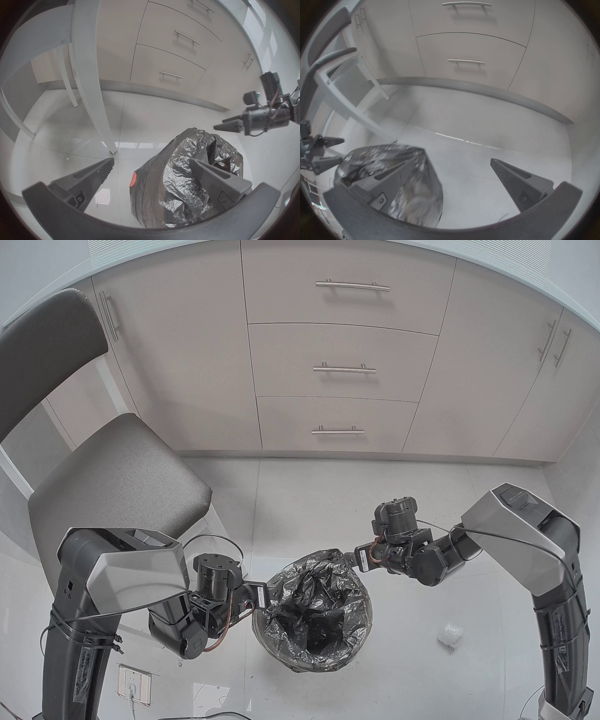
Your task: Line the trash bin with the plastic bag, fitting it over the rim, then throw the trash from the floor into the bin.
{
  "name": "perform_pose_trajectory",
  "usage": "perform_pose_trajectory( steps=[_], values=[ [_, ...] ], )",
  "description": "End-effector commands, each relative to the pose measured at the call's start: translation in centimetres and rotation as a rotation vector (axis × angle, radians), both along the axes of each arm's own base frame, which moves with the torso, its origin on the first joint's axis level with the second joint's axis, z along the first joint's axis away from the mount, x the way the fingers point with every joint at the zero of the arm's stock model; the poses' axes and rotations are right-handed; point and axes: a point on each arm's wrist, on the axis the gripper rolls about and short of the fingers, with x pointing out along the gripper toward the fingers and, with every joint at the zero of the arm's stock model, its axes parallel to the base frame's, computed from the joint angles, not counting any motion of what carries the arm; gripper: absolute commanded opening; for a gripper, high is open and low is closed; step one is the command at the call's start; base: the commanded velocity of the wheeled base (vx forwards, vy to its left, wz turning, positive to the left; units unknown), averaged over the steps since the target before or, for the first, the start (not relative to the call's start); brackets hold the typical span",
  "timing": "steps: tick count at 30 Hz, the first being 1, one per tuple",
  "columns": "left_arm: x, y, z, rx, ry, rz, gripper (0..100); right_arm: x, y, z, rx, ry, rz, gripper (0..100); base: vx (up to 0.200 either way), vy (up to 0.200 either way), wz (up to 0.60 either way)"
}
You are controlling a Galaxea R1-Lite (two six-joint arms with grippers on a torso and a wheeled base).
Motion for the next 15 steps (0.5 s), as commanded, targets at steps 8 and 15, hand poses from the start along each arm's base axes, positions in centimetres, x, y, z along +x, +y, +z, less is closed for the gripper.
perform_pose_trajectory(
  steps=[8,15],
  values=[
    [-0.2,0.0,0.1,-0.001,0.000,0.000,100,-8.8,1.0,1.6,0.000,0.165,0.199,100,0.000,0.000,0.00],
    [-0.1,0.0,0.0,0.000,0.003,0.000,100,-8.7,1.4,-1.5,-0.027,0.228,0.205,100,0.000,0.000,0.00]
  ],
)
